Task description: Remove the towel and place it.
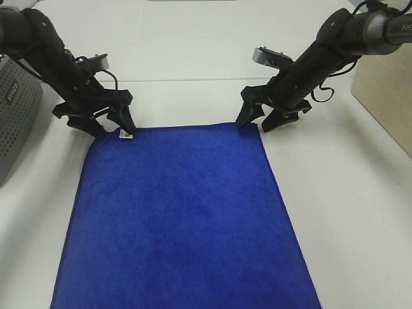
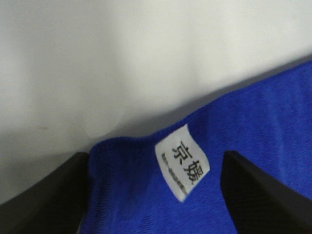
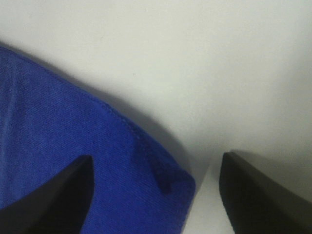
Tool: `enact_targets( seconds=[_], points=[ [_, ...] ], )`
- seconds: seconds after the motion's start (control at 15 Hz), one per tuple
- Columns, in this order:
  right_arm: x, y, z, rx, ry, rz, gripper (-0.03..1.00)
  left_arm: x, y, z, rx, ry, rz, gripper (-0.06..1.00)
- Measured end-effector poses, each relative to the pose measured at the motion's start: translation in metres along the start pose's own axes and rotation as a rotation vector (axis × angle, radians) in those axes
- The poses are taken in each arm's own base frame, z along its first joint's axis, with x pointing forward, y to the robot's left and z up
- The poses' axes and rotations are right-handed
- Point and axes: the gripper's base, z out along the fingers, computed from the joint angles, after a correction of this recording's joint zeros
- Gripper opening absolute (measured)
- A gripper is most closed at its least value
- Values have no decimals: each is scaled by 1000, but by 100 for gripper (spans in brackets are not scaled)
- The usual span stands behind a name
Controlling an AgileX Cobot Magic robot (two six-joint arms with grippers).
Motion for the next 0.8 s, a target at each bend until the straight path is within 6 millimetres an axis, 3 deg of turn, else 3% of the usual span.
enact_targets(
  seconds=[0.2,0.8],
  points=[
    [0,4,4,23,4,-28,67,1,-14,8,22,3,12,70],
    [-2,32,23,46,-13,-99,65,1,-14,8,29,11,1,68]
  ],
)
